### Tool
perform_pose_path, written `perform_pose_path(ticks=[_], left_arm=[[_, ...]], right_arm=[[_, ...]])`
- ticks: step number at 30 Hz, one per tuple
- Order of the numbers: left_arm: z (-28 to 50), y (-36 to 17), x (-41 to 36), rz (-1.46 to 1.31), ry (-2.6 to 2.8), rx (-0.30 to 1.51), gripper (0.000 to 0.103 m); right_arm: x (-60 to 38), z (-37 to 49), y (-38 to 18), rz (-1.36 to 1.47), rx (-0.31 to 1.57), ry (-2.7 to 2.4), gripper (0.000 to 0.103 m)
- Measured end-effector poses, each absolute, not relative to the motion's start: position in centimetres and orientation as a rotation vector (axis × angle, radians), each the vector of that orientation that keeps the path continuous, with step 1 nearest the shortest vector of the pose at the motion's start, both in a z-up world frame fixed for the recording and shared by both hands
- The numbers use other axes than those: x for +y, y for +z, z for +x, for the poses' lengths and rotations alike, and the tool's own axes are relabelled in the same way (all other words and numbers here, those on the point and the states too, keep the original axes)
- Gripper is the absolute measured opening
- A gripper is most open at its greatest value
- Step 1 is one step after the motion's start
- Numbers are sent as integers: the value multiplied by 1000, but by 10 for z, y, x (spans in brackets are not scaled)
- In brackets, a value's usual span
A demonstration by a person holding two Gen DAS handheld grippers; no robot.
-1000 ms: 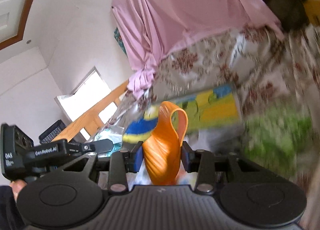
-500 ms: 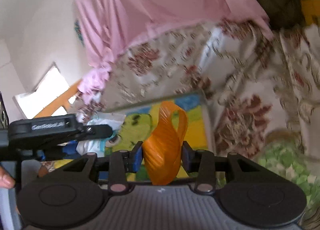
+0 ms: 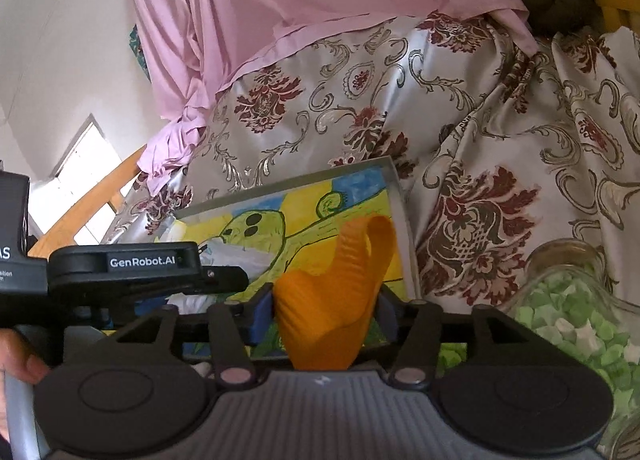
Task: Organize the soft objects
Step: 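Carry the orange jug and the wipes bag over the gray frog tray, then open the right tool to drop the jug while the left drops the bag into the tray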
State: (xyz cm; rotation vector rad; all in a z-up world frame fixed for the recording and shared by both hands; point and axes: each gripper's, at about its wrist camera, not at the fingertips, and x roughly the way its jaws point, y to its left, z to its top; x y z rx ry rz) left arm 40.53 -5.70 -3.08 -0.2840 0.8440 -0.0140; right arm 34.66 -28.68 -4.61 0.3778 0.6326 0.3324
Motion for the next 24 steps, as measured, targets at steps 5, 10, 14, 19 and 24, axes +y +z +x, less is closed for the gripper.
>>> perform_pose_path(ticks=[5,10,14,19,24], left_arm=[[403,-27,-51,-319,-19,856,85],[398,-16,-47,-341,-23,849,89],[384,-2,-44,-337,-28,812,93],[353,18,-36,-350,-39,742,96],[309,37,-32,-339,-59,643,99]], right_arm=[[-289,346,-44,366,629,335,70],[-289,343,-39,348,615,347,83],[-287,334,-29,318,587,366,92],[-287,311,-11,294,523,376,101],[-288,272,10,258,441,340,103]])
